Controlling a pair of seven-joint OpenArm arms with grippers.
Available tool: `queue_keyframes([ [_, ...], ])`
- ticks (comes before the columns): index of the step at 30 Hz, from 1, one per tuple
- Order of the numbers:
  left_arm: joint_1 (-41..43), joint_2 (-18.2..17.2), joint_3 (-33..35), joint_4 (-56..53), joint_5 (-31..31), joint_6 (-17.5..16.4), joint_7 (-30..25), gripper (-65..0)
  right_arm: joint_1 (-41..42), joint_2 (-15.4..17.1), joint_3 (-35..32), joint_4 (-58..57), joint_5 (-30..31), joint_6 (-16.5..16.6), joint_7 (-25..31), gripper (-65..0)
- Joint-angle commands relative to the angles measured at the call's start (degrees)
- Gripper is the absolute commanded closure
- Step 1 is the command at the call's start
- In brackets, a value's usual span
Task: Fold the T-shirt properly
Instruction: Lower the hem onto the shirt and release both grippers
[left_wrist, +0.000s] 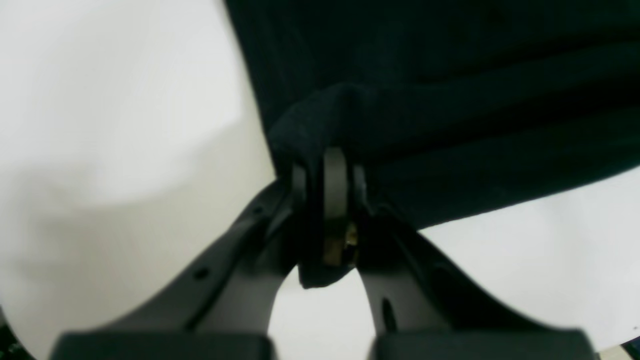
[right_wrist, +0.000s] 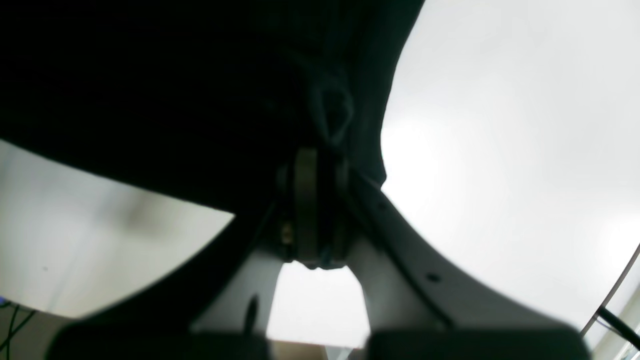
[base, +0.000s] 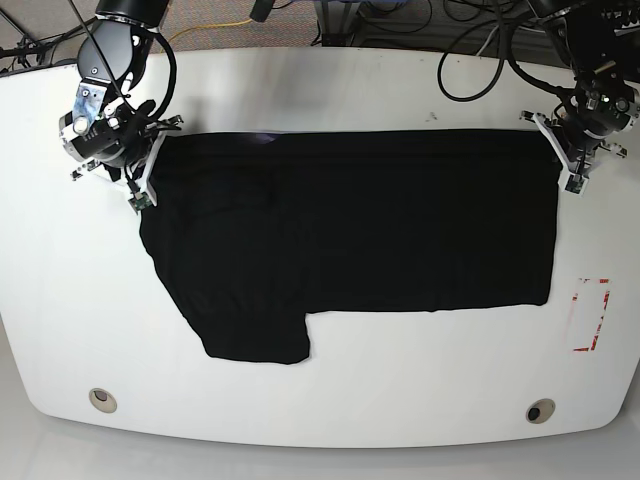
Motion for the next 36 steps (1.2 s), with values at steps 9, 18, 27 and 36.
queue_keyframes([
  [9, -0.27, -2.55, -0.40, -1.61, 1.08, 0.58, -0.09, -35.0, -4.08, 1.02, 4.22, 1.26, -0.68, -0.07, 0.25, -46.8],
  [18, -3.09, -2.47, -2.77, 5.51, -7.19, 0.58, 1.49, -39.3, -3.55, 1.19, 12.75, 5.39, 5.39, -0.07, -0.10, -49.6],
  [27, -5.02, -3.26, -6.64, 7.88, -18.88, 0.58, 6.77, -39.3, -4.26, 1.02, 20.31, 4.87, 24.38, -0.07, -4.14, -49.6],
  [36, -3.61, -3.26, -3.56, 4.98, -18.09, 0.58, 6.51, -39.2, -3.73, -2.59, 24.79, 4.16, 27.63, -0.07, -4.05, -49.6],
])
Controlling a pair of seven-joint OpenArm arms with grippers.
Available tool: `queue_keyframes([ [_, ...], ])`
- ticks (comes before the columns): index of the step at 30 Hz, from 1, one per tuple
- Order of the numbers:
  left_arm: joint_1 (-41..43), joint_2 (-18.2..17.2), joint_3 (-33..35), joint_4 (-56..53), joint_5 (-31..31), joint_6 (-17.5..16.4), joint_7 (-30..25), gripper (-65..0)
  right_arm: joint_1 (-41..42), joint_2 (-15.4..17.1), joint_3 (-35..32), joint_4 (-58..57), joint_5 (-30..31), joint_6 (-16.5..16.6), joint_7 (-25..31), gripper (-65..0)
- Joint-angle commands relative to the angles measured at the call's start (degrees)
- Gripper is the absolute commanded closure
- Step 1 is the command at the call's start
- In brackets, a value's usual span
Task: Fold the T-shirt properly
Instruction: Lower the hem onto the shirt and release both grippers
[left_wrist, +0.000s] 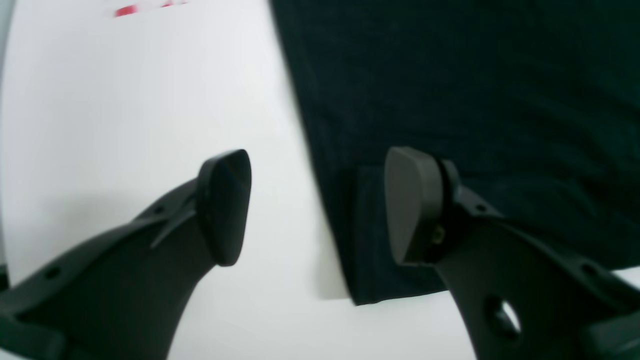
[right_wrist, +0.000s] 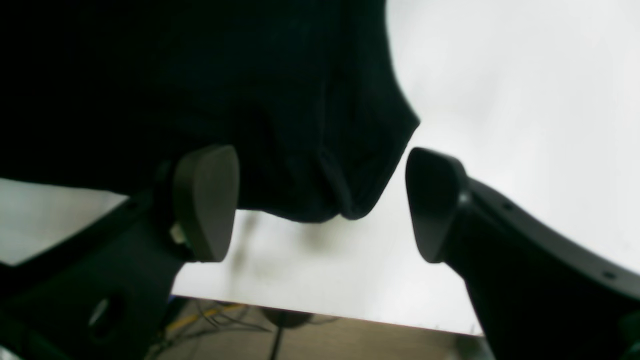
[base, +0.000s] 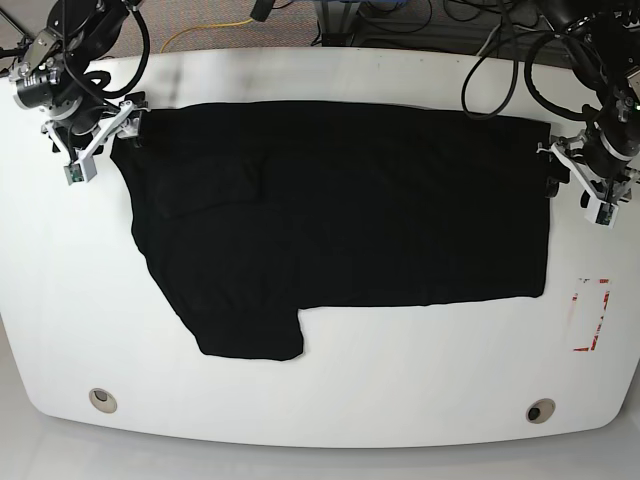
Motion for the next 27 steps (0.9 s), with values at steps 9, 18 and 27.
queue_keyframes([
  [9, 3.20, -0.26, 3.96, -10.81, 7.35, -0.03, -13.39, -39.0, 2.89, -2.14, 0.29, -3.44, -6.68, 0.03, 4.36, -49.5],
  [18, 4.43, 0.44, 3.43, -15.64, 10.87, -0.03, -15.94, -39.0, 4.29, -0.12, 0.38, -13.11, -6.68, 0.03, 7.79, -49.1],
  [27, 5.22, 0.53, 3.52, -19.16, 11.04, -0.03, -15.85, -17.9, 5.17, 0.67, -0.15, -16.63, -6.68, 0.03, 7.79, -23.3],
])
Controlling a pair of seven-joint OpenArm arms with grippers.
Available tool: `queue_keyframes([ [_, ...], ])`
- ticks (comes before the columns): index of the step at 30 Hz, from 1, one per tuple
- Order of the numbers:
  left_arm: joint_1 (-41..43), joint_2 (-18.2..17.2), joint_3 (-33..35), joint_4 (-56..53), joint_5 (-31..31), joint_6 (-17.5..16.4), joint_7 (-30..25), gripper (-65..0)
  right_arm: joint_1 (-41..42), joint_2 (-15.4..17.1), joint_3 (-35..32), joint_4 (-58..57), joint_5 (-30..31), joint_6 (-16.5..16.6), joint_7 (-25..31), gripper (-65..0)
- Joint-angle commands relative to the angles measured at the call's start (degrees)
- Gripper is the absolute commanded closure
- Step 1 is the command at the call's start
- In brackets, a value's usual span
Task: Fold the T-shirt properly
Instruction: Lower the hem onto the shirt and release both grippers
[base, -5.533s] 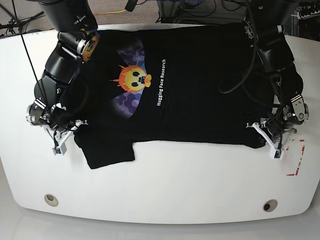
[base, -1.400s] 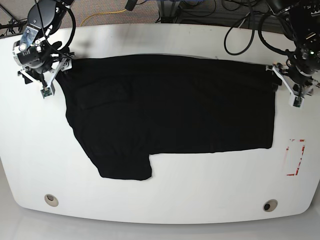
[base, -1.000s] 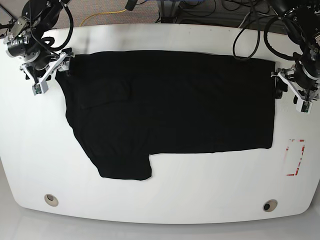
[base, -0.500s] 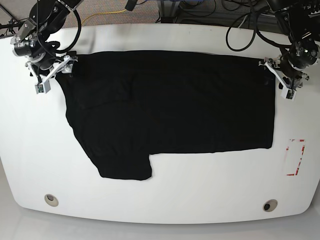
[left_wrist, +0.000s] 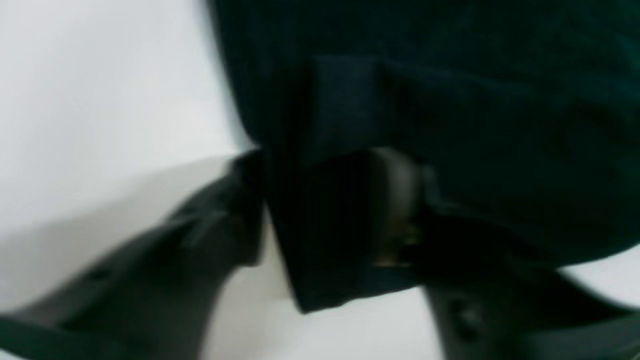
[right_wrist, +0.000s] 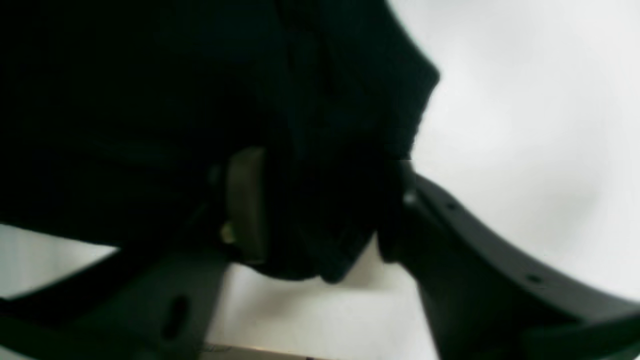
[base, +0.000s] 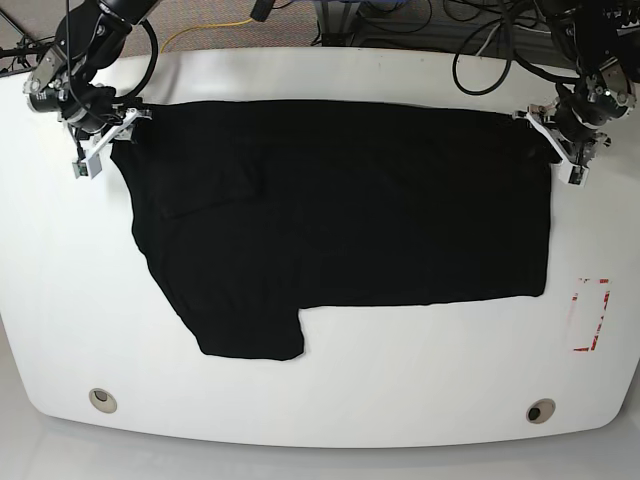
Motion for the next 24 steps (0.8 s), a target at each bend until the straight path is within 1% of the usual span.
queue_keyframes([
  [1, 0.11, -0.71, -0.15, -1.11, 1.49, 0.10, 1.70, -15.4, 0.80, 0.83, 0.13, 0.96, 0.71, 0.10, 1.05, -22.0],
  [3, 0.20, -0.54, -0.33, -1.02, 1.49, 0.10, 1.97, -12.5, 0.62, 0.83, 0.13, 0.96, 0.71, 0.10, 0.88, -20.9],
  [5, 0.90, -0.63, -0.42, -0.93, 1.49, 0.10, 2.32, -12.5, 0.54, 0.83, 0.13, 1.23, 0.71, 0.10, 0.70, -20.5],
  [8, 2.13, -0.80, -0.50, 1.00, 1.40, 0.10, 3.72, -12.5, -1.05, 0.83, 0.13, 2.46, 0.80, 0.10, 0.61, -14.0],
  [10, 4.33, -0.80, -0.59, 3.99, 1.32, 0.10, 4.78, -12.5, -2.37, 0.83, 0.13, 3.95, 0.80, 0.10, 0.61, -7.3],
  [12, 6.17, -0.80, -0.59, 6.81, 1.23, 0.10, 5.39, -12.5, -4.21, 0.83, 0.13, 5.27, 0.80, 0.10, 0.53, -4.9],
  [16, 10.04, -0.54, -0.42, 11.73, 1.40, 0.10, 5.75, -12.5, -7.90, 0.83, 0.13, 8.52, 0.80, 0.10, 0.53, -4.9],
  [21, 13.29, -0.54, -0.42, 13.40, 1.32, 0.10, 5.75, -12.8, -11.77, 0.83, 0.31, 11.34, 0.88, 0.10, 0.53, -5.1],
  [22, 13.47, -0.63, -0.42, 13.40, 1.40, 0.10, 5.75, -12.8, -12.21, 0.83, 0.31, 11.87, 0.80, 0.10, 0.53, -6.2],
  [24, 13.47, -0.80, -0.42, 13.13, 1.40, 0.10, 5.75, -15.0, -12.92, 0.91, 0.48, 13.01, 0.80, 0.10, 0.53, -13.2],
])
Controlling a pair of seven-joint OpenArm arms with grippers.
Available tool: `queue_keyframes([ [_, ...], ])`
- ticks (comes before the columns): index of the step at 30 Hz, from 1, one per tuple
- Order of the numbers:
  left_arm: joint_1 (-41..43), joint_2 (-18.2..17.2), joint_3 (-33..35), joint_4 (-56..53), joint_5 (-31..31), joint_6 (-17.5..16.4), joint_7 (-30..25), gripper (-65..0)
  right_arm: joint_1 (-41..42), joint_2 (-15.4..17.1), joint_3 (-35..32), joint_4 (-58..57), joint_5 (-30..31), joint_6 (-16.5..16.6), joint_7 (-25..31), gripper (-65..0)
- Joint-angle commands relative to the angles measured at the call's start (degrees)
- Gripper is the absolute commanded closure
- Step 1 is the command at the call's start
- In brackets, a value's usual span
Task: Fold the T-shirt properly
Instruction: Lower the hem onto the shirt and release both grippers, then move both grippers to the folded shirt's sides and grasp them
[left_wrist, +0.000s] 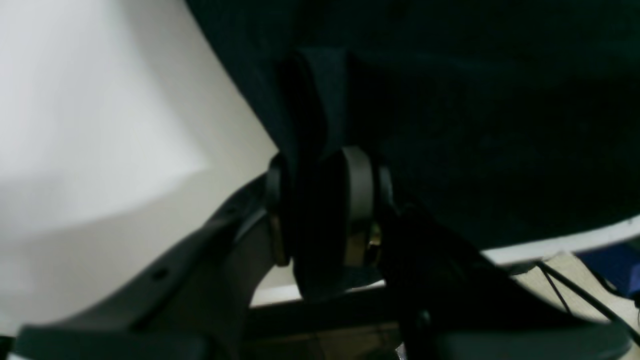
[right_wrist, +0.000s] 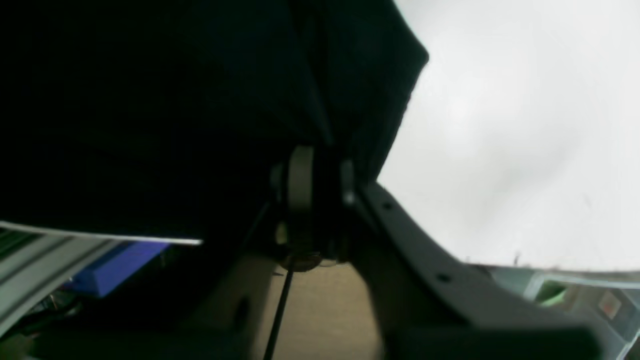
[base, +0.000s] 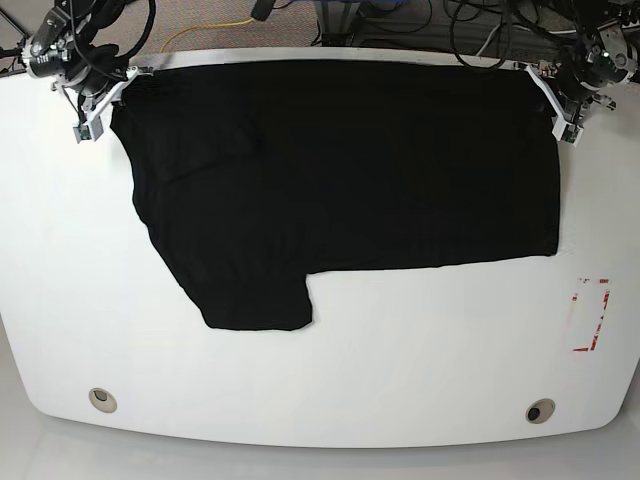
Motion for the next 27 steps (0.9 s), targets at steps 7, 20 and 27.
queue_keyframes([
  [7, -1.18, -1.02, -0.13, 1.84, 0.00, 0.14, 3.01, -42.2, -1.53, 1.07, 0.81, 8.28, 0.67, -0.05, 0.72, -56.9],
  [20, -6.81, -6.30, -0.39, 8.87, -17.32, 0.14, 9.51, -42.6, 6.99, 2.65, 0.29, 6.43, 0.14, -0.05, 0.72, -51.0],
  [27, -12.87, -6.12, -0.04, 8.52, -14.42, 0.14, 9.34, -42.6, 16.40, 4.76, -3.67, -0.95, 0.14, -0.05, 0.81, -51.0],
])
